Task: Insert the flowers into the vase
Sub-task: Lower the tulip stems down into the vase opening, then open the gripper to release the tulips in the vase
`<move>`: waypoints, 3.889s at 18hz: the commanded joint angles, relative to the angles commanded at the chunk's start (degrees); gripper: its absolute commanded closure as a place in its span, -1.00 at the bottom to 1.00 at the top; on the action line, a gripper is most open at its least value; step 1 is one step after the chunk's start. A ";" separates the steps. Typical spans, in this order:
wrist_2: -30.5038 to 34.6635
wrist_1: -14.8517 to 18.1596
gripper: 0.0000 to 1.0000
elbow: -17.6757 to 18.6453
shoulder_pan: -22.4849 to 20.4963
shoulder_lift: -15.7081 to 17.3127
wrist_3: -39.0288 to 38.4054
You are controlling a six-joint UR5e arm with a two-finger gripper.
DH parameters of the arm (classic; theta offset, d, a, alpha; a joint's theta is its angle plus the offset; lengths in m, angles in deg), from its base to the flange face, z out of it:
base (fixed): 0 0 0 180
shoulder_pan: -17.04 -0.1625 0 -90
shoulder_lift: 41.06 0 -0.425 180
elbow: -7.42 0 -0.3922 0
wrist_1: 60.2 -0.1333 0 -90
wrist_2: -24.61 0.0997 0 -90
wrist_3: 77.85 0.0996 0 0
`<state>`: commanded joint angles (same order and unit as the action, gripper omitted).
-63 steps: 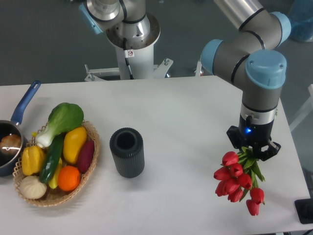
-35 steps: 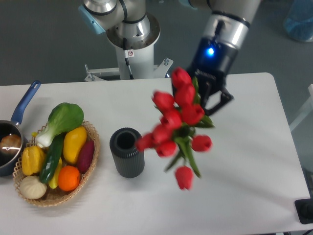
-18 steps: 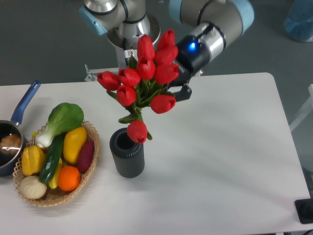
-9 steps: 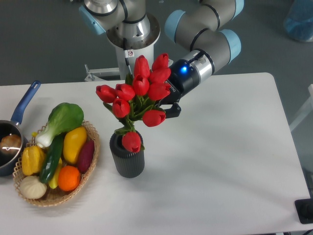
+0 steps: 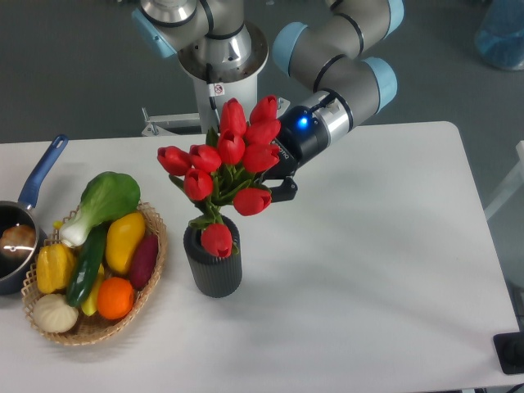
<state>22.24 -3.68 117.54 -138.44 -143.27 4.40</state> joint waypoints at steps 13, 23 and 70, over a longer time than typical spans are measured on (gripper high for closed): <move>2.02 0.00 0.93 4.39 -0.18 -1.23 6.59; 2.11 0.00 0.93 6.24 0.26 -4.13 11.87; 10.37 0.53 -1.00 7.04 -2.02 -6.34 16.63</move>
<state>32.61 -3.16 124.58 -140.46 -149.61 21.03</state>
